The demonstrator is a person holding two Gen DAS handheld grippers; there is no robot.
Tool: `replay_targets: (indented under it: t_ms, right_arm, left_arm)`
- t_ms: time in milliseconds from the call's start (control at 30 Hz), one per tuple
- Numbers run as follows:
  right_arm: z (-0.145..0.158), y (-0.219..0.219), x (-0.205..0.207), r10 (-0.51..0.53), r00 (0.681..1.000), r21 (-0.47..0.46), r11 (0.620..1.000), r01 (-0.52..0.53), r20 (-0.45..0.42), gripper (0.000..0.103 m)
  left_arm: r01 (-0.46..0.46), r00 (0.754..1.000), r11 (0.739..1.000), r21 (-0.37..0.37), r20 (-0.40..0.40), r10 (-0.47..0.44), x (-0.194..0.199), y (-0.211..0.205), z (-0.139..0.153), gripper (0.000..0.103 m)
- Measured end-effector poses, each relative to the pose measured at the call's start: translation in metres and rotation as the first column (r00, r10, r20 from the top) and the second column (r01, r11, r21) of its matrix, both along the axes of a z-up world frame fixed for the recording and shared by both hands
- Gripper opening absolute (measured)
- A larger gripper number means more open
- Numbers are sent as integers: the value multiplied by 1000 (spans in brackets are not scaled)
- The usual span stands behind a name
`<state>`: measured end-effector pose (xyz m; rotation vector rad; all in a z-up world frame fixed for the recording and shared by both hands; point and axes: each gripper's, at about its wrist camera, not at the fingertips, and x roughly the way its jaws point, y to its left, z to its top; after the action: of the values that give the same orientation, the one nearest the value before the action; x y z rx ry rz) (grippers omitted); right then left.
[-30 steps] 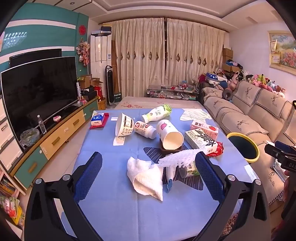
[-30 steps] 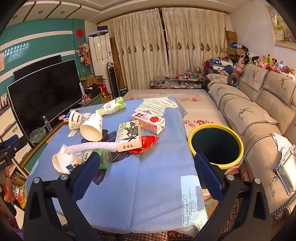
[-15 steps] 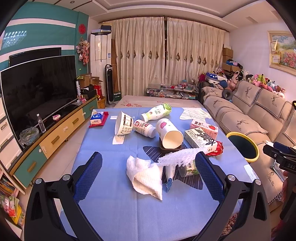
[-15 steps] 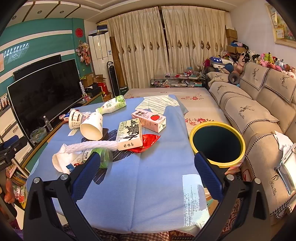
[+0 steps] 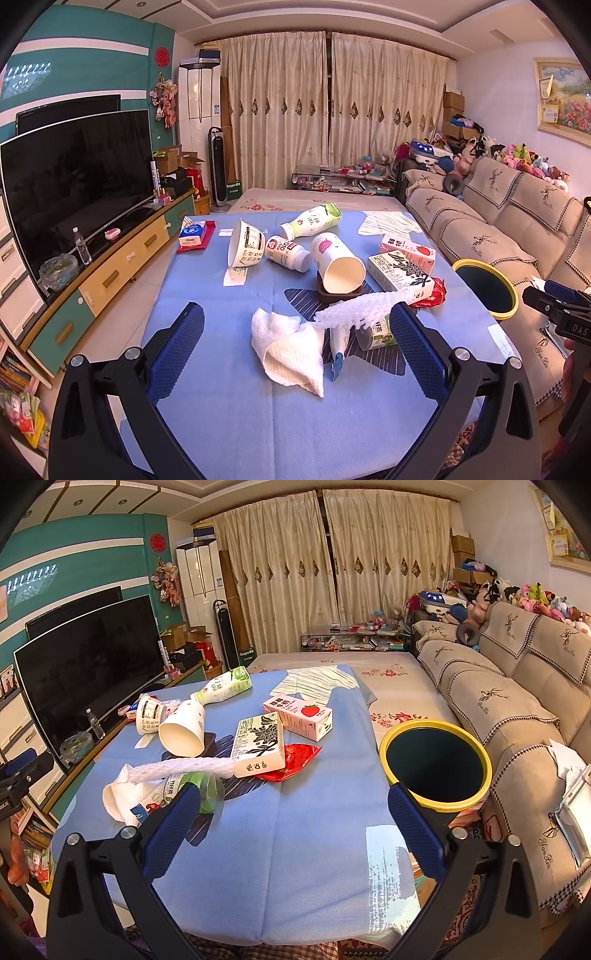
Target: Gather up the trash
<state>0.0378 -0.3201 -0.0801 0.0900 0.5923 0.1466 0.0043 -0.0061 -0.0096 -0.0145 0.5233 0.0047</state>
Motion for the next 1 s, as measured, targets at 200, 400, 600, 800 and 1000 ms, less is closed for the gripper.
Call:
replay_targets:
  t_ms: [200,400,600,800,1000]
  right_arm:
    - [0,1,-1,1,1000,0,1000,-1,-3,97]
    - [0,1,-1,0,1000,0,1000,0,-5,97]
    - [0,1,0,0,1000,1,1000,0,-5,97]
    - [-1,1,0,0,1000,1,1000,0,-5,97]
    - [-1,2,0,-1,1000,1,1000,1,-7,97]
  left_arm:
    - [-1,1000,1000,1,-1,1,1,-1,-1,99]
    - [0,1000,1000,2,-1,0,1,-1,-1,99]
    - [0,1000,1000,4,-4,0,1,-2,-2,99]
    - [0,1000,1000,6,-6,0,2,-3,-3,99]
    - [1,1000,1000,5,-11,-1,2,-4,-4,99]
